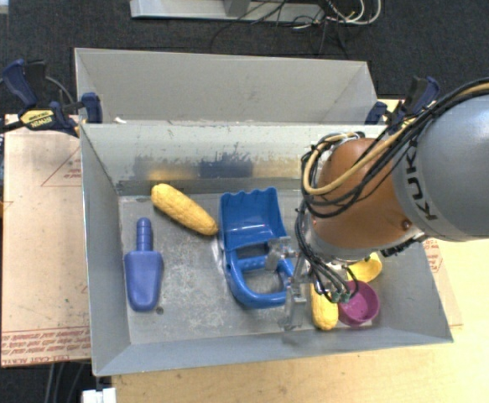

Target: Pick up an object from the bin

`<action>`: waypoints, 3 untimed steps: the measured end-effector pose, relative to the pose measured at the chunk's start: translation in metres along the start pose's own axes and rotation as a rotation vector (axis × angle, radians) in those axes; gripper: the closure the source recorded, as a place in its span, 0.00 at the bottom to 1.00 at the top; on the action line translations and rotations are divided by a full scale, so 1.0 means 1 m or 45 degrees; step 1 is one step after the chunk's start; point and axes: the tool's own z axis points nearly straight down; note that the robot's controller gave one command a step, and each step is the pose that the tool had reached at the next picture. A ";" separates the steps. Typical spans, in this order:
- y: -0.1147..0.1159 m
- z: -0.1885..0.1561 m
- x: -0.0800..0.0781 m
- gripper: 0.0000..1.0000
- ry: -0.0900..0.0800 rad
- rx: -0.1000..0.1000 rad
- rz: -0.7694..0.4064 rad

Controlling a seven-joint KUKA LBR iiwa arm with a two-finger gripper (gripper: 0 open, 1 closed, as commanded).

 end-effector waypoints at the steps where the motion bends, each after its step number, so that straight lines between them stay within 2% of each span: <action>1: 0.000 -0.004 -0.002 0.00 -0.009 0.000 0.002; 2: 0.060 0.063 -0.021 0.00 -0.015 -0.003 0.114; 3: 0.036 0.065 -0.006 1.00 -0.009 -0.003 0.189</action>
Offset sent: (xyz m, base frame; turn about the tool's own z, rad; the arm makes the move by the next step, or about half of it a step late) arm 0.0173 0.0598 -0.0651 0.0889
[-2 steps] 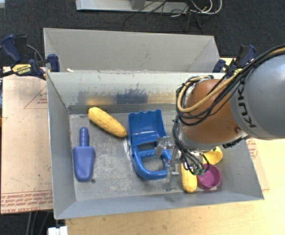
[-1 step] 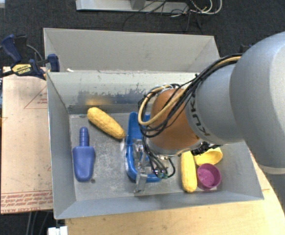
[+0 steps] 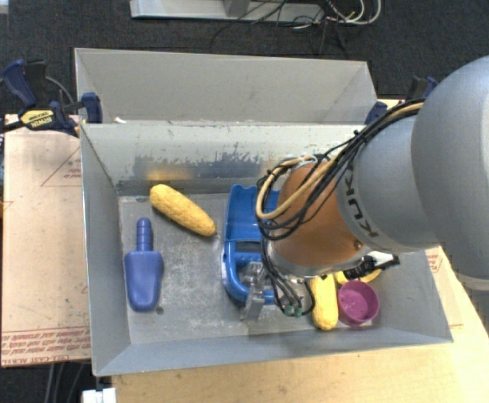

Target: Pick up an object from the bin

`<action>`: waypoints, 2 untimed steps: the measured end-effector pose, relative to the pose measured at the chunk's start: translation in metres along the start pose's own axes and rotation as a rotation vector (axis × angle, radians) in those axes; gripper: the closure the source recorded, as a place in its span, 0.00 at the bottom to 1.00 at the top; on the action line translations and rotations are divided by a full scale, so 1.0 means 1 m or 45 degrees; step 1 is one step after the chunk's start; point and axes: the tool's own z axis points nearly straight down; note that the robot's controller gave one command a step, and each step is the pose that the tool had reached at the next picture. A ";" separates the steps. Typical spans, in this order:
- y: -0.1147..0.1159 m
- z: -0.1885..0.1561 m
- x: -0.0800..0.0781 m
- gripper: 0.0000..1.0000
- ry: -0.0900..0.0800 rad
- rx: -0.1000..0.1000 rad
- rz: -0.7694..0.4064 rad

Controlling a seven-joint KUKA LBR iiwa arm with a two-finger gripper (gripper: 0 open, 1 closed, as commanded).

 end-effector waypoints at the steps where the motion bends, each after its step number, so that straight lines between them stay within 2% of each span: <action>1: 0.000 0.000 0.000 1.00 0.000 0.000 0.000; 2: -0.010 -0.078 0.001 1.00 0.005 0.001 -0.012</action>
Offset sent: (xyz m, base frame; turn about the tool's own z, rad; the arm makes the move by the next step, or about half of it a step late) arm -0.0030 -0.0218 0.1775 -0.0222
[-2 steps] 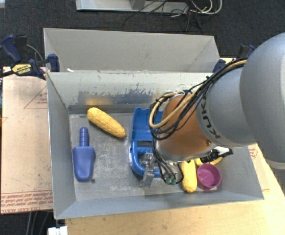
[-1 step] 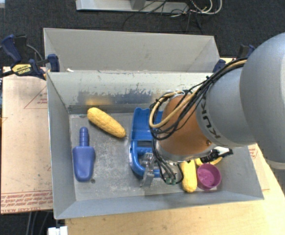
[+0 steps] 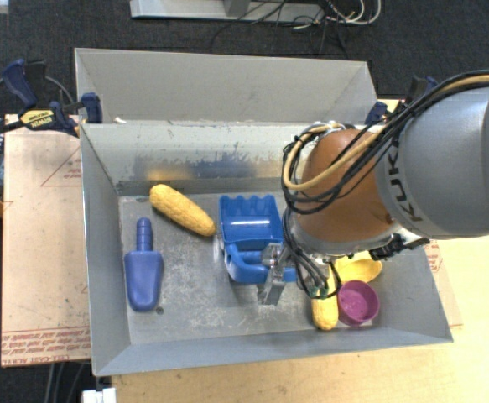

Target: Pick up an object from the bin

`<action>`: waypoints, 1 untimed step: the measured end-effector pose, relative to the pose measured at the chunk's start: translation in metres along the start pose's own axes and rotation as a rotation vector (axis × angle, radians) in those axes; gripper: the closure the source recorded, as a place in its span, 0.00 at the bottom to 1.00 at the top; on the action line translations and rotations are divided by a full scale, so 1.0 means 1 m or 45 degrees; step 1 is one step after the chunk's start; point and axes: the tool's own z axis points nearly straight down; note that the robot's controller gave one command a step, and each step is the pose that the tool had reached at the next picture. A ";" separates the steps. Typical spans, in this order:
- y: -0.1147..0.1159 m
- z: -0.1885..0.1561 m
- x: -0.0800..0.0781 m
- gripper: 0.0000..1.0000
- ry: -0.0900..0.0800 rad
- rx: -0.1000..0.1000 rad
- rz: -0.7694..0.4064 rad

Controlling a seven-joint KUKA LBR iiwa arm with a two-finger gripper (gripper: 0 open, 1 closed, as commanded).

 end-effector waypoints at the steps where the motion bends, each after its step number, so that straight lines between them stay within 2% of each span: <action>1: -0.012 0.040 -0.018 1.00 -0.011 -0.004 0.058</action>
Offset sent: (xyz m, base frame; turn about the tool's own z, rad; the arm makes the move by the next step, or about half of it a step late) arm 0.0012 0.0006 0.1860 0.0923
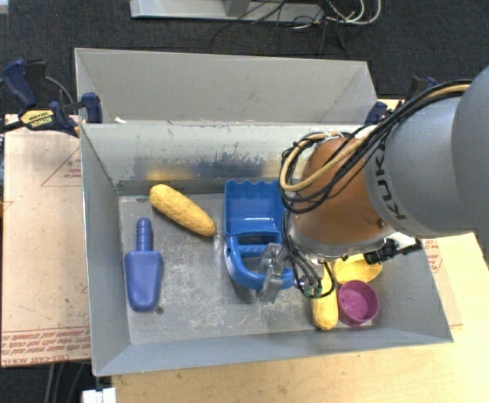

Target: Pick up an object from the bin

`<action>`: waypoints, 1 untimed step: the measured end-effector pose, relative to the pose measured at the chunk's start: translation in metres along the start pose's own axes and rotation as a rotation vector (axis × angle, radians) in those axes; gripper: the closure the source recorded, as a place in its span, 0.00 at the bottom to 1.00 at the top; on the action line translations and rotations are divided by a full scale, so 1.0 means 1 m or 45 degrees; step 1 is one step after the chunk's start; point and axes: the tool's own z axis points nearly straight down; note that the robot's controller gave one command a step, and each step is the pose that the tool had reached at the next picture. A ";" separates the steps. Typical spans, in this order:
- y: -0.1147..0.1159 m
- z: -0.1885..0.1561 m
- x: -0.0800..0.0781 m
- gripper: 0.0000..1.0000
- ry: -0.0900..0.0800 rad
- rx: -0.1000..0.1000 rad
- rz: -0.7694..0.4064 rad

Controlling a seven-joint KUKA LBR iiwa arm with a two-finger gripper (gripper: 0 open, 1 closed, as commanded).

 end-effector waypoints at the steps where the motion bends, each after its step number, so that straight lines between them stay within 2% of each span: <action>1: 0.004 -0.059 0.007 1.00 0.013 0.004 0.023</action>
Offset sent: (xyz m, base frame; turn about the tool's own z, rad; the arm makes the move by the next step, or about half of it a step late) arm 0.0571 0.0320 -0.0376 0.0551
